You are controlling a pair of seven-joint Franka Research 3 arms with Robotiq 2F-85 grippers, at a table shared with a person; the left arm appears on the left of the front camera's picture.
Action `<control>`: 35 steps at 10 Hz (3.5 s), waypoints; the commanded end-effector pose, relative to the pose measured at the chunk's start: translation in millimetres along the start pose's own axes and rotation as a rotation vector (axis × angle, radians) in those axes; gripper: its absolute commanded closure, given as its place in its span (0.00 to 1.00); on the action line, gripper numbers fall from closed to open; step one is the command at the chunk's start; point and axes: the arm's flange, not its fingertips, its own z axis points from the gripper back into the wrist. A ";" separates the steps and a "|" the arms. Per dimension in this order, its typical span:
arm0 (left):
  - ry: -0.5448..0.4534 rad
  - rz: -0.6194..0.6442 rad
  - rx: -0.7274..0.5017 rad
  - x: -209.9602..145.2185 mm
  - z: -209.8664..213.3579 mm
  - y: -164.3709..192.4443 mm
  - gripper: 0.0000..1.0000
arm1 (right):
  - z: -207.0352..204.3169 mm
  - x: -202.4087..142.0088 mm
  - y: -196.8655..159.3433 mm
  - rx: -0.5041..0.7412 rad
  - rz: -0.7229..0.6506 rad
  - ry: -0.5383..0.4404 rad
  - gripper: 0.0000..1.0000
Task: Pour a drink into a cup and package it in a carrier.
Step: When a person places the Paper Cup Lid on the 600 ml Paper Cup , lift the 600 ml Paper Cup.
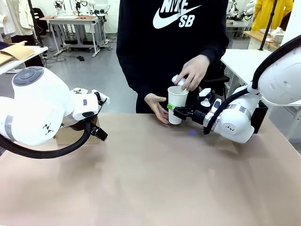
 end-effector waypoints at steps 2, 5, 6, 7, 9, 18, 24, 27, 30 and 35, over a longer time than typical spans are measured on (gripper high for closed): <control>-0.001 0.001 -0.001 -0.1 0.3 0.0 0.00 | -1.9 2.4 1.2 0.006 0.006 -0.006 0.20; -0.001 0.001 -0.001 -0.1 0.3 0.0 0.00 | -1.9 2.4 1.2 0.006 0.006 -0.006 0.20; -0.001 0.001 -0.001 -0.1 0.3 0.0 0.00 | -1.9 2.4 1.2 0.006 0.006 -0.006 0.20; -0.001 0.001 -0.001 -0.1 0.3 0.0 0.00 | -1.9 2.4 1.2 0.006 0.006 -0.006 0.20; -0.001 0.001 -0.001 -0.1 0.3 0.0 0.00 | -1.9 2.4 1.2 0.006 0.006 -0.006 0.20; -0.001 0.001 -0.001 -0.1 0.3 0.0 0.00 | -1.9 2.4 1.2 0.006 0.006 -0.006 0.20; -0.001 0.001 -0.001 -0.1 0.3 0.0 0.00 | -1.9 2.4 1.2 0.006 0.006 -0.006 0.20; -0.001 0.001 -0.001 -0.1 0.3 0.0 0.00 | 0.3 -2.2 -0.2 0.000 -0.004 0.001 0.20; -0.001 0.001 -0.001 -0.1 0.3 0.0 0.00 | 19.6 104.7 33.0 0.001 0.043 0.045 0.20; -0.001 0.001 -0.001 -0.1 0.3 0.0 0.00 | 60.0 228.7 123.8 0.106 0.027 0.165 0.20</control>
